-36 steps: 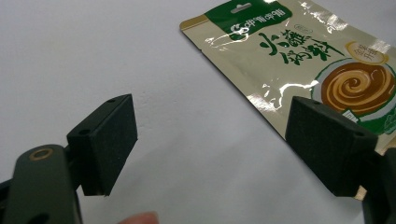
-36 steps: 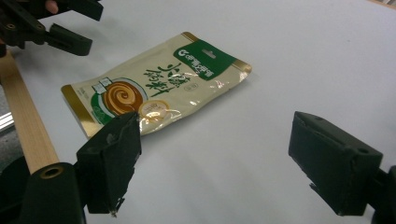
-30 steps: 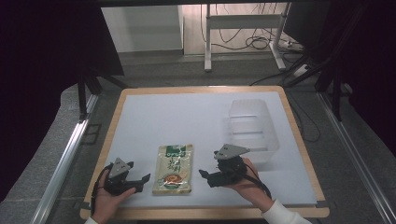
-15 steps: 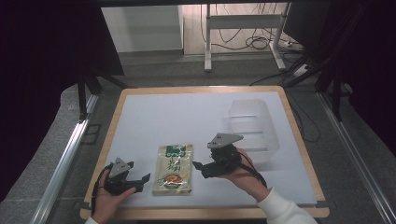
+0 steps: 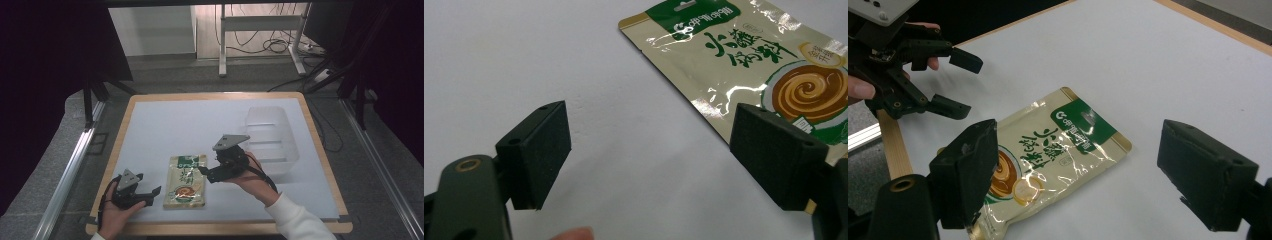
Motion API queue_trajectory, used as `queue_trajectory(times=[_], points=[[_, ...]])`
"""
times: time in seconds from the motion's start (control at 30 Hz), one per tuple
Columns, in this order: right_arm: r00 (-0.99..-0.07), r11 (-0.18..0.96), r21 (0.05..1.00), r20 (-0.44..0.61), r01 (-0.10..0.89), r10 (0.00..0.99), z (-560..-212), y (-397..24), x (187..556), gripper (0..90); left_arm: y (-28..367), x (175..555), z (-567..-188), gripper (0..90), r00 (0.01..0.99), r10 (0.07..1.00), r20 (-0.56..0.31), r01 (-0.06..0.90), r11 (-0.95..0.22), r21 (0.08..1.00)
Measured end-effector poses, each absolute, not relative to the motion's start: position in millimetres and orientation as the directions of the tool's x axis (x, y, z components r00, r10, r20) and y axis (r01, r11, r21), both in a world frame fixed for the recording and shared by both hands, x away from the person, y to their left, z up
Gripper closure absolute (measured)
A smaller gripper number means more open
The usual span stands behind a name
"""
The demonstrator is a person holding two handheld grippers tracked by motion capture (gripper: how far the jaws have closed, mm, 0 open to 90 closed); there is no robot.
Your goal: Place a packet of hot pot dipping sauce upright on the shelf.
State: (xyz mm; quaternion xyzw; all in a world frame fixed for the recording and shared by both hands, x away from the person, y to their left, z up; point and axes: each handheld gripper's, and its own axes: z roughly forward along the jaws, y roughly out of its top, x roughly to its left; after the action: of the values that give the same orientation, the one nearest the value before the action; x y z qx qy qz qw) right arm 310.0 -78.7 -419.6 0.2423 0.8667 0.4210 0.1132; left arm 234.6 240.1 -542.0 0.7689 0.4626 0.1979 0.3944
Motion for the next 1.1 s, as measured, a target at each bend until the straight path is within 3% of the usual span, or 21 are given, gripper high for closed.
queue_trajectory(times=[0.5, 1.1], points=[[-0.85, 0.489, 0.809, 0.025, 0.327, 0.527, -417.9, -67.8, 325.9, 17.5, 239.4, 234.2, -542.3, 16.9, 0.492, 0.869, -0.06, 0.556, -0.26, 0.789], [-0.849, 0.529, 0.762, 0.05, 0.373, 0.527, -439.6, -48.5, 352.8, 17.4, 238.6, 233.5, -542.2, 16.9, 0.495, 0.867, -0.055, 0.555, -0.267, 0.788]])
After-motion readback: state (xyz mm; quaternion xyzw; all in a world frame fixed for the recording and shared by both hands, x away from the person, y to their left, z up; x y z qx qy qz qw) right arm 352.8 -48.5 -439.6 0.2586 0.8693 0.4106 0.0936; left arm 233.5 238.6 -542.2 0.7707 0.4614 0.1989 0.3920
